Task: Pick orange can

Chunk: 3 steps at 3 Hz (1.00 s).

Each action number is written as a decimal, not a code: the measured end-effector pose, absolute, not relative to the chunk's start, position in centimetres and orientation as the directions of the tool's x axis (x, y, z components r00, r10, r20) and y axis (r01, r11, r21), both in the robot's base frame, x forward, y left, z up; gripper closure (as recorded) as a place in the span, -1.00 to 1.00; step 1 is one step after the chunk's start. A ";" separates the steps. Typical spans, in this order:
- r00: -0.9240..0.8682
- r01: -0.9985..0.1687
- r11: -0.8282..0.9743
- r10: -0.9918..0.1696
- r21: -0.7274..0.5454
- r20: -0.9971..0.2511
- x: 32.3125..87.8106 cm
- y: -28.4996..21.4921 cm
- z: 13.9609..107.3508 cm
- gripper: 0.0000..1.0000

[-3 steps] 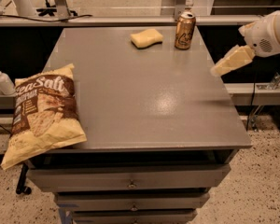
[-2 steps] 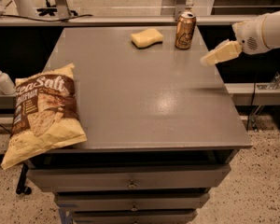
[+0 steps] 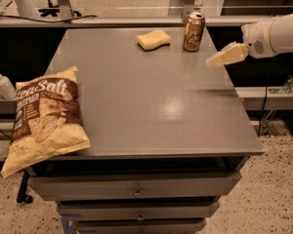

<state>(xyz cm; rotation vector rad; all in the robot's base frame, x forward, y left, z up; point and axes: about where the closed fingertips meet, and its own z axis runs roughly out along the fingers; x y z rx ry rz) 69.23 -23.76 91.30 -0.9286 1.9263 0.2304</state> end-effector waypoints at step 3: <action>-0.174 -0.589 0.799 -0.270 -0.120 -0.947 79.9 -21.4 88.7 -1.00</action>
Offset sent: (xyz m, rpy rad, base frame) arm 0.1170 0.0134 -0.0219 0.2986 -0.1854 -0.1625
